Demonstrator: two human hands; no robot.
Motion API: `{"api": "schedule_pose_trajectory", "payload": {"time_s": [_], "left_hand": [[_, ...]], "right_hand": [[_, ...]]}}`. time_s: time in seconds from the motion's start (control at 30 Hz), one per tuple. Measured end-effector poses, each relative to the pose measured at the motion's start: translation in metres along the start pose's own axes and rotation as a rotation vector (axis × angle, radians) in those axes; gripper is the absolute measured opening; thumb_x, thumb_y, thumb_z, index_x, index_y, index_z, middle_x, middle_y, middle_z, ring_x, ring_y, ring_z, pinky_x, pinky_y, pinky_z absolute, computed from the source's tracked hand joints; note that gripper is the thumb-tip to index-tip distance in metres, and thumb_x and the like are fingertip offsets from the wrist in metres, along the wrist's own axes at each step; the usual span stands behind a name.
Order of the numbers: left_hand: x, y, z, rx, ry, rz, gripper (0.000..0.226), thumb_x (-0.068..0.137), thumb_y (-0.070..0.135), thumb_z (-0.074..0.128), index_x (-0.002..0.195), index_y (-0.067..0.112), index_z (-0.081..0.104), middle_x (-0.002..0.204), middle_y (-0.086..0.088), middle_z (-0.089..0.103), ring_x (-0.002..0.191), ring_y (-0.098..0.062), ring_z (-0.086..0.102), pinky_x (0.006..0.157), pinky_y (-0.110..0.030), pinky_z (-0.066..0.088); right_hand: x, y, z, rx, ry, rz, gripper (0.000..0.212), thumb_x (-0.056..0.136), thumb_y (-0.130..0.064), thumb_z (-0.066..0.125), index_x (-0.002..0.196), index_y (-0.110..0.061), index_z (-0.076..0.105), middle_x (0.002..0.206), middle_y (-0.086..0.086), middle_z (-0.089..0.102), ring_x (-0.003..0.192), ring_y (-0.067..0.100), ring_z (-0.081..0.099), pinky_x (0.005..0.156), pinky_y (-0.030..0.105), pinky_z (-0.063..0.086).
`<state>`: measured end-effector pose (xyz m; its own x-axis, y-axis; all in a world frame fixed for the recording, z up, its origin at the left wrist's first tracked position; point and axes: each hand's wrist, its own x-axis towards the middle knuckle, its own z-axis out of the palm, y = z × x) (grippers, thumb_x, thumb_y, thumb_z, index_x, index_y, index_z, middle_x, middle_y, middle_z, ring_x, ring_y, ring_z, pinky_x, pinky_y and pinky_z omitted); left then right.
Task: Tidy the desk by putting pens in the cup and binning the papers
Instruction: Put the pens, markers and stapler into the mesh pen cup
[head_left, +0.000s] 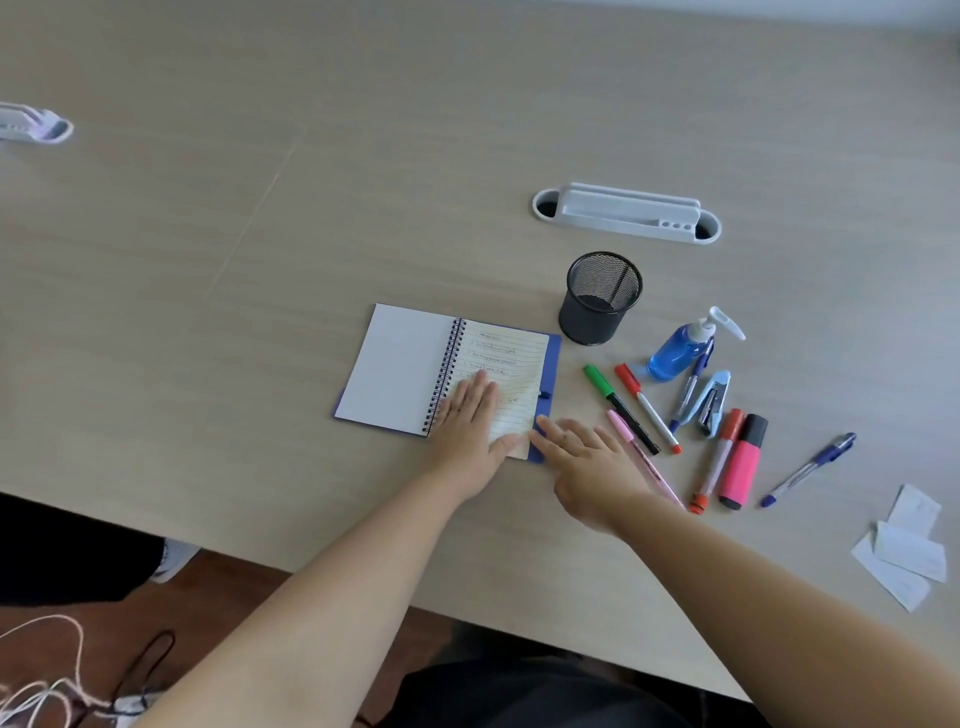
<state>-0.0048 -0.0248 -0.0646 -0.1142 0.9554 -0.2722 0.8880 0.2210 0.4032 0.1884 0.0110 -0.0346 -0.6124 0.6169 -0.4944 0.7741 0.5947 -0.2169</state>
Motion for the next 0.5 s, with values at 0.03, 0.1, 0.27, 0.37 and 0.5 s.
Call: {"api": "schedule_pose_trajectory", "payload": {"time_s": [0.03,0.1,0.27,0.37,0.5], "left_hand": [[0.0,0.001,-0.002,-0.038,0.056,0.019,0.067,0.099,0.041,0.042,0.154,0.017,0.013,0.164,0.003,0.002,0.151,-0.018,0.0,0.121,-0.033,0.001],[0.0,0.002,-0.012,-0.113,0.161,0.05,0.058,0.096,0.021,0.049,0.151,0.017,0.028,0.157,-0.001,0.03,0.144,-0.02,0.026,0.118,-0.034,0.022],[0.001,-0.014,-0.048,-0.298,0.25,-0.022,0.078,0.085,0.002,0.053,0.149,0.034,0.02,0.128,0.004,0.054,0.113,-0.014,0.055,0.087,-0.029,0.048],[-0.005,-0.032,-0.066,-0.484,0.311,-0.166,0.08,0.083,0.007,0.058,0.144,0.042,0.02,0.117,0.005,0.055,0.103,-0.02,0.058,0.082,-0.034,0.05],[-0.019,-0.065,-0.077,-0.675,0.452,-0.328,0.078,0.085,0.013,0.067,0.146,0.034,0.024,0.125,0.018,0.054,0.113,-0.013,0.054,0.088,-0.024,0.041]], "right_hand": [[0.0,0.0,0.001,0.017,0.005,0.007,0.067,0.095,-0.024,0.036,0.153,-0.034,0.004,0.162,-0.016,-0.004,0.149,0.014,-0.002,0.121,0.039,0.001],[-0.002,0.001,0.001,0.043,0.01,0.008,0.068,0.095,-0.024,0.037,0.153,-0.036,0.004,0.161,-0.018,-0.004,0.149,0.012,-0.003,0.121,0.038,0.001],[-0.004,0.001,0.003,0.072,0.037,0.006,0.068,0.095,-0.025,0.039,0.153,-0.036,0.005,0.16,-0.02,-0.004,0.15,0.011,-0.003,0.121,0.036,0.0],[-0.005,0.002,0.006,0.094,0.054,0.013,0.069,0.094,-0.024,0.04,0.153,-0.036,0.007,0.16,-0.02,-0.004,0.15,0.012,-0.002,0.12,0.036,-0.001],[-0.004,0.001,0.009,0.099,0.069,0.013,0.069,0.094,-0.026,0.041,0.153,-0.036,0.005,0.154,-0.023,-0.012,0.15,0.012,-0.002,0.12,0.035,-0.001]]}}
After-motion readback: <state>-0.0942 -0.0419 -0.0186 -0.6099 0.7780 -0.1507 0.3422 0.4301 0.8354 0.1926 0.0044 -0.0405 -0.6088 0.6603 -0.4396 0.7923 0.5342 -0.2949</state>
